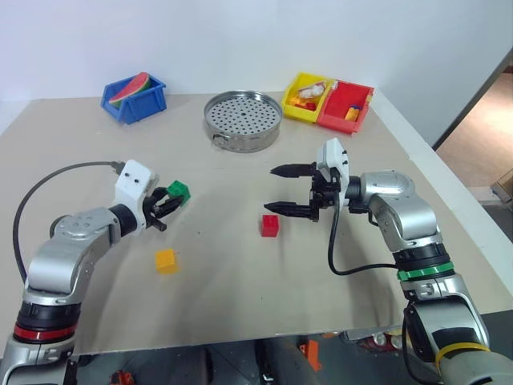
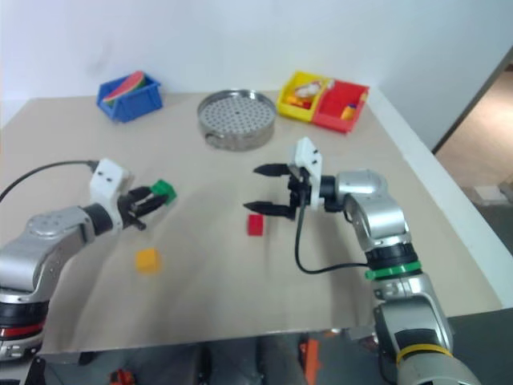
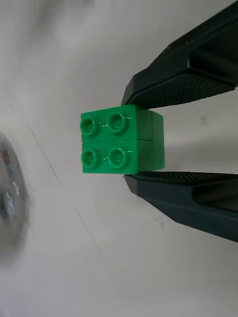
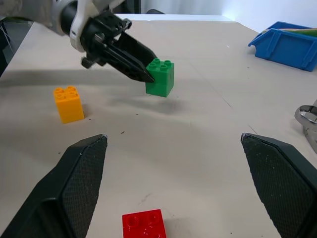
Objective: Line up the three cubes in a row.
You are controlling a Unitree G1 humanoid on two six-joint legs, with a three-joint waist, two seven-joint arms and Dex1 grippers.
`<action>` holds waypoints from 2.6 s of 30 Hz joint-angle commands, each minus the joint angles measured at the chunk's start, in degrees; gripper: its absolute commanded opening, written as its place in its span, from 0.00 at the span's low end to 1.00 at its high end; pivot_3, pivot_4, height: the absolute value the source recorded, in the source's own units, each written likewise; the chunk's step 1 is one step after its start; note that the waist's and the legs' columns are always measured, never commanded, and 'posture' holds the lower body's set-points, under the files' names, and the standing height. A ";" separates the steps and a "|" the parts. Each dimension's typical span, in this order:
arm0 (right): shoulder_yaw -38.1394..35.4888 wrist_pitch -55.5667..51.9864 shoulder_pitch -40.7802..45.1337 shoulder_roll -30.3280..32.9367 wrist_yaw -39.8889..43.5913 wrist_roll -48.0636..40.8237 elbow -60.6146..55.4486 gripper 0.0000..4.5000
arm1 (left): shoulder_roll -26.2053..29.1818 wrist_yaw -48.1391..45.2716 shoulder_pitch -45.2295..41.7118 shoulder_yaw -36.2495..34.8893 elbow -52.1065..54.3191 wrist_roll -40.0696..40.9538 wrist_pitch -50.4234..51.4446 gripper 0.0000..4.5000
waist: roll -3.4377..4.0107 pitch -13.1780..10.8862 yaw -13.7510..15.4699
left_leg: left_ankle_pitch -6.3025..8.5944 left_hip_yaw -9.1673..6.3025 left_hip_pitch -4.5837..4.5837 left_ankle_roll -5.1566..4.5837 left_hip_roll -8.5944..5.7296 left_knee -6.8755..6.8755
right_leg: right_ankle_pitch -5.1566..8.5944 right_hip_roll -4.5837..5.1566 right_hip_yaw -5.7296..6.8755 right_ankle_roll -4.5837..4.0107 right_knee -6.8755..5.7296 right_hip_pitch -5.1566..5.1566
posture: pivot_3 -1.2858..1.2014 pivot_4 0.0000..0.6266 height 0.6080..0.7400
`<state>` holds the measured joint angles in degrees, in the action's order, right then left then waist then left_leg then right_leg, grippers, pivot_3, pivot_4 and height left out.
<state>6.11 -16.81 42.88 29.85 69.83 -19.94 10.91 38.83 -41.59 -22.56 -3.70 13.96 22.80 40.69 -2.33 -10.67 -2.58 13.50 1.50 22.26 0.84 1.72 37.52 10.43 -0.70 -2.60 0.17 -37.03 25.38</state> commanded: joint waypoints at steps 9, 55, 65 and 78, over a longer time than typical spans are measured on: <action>-1.78 0.19 -0.99 2.03 -0.81 -0.59 -3.59 1.00 | 0.30 -21.15 -8.96 12.52 -10.00 -1.39 -9.79 0.28 | 0.00 0.00 0.02 | 0.00 -0.01 0.04 0.00 0.01 0.00 | 0.01 -0.02 0.01 0.00 0.00 0.03 | 0.52 0.24 1.00; -2.00 -3.36 -6.13 5.29 -1.98 -2.64 -9.99 1.00 | -5.88 -30.87 -16.47 19.60 -26.18 -11.95 -21.83 0.28 | 0.00 0.00 -0.01 | 0.01 -0.01 0.06 -0.02 0.01 0.02 | 0.01 -0.04 -0.02 0.03 -0.01 0.04 | 0.52 0.24 1.00; -1.77 -2.86 -6.85 5.39 -2.02 -2.32 -10.45 1.00 | -5.66 -32.14 -17.46 19.63 -25.24 -12.73 -22.12 0.73 | 0.00 0.00 -0.01 | 0.01 -0.02 0.08 -0.02 0.01 0.02 | 0.01 -0.04 -0.01 0.03 -0.01 0.05 | 0.52 0.24 1.00; -2.44 -3.27 -8.09 6.24 -2.45 -2.70 -11.86 1.00 | -1.87 -25.65 -15.42 9.73 -7.41 -4.45 -7.27 0.99 | 0.00 0.00 -0.09 | 0.01 -0.03 0.06 -0.01 0.02 0.02 | 0.01 -0.04 -0.01 0.03 -0.01 0.05 | 0.52 0.24 1.00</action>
<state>5.09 -20.61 34.50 35.38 67.34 -22.16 1.38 36.36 -69.08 -38.60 9.31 2.36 16.02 30.79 -2.33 -10.67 -2.67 13.51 1.46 22.32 0.82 1.75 37.53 10.44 -0.74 -2.60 0.20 -37.05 25.42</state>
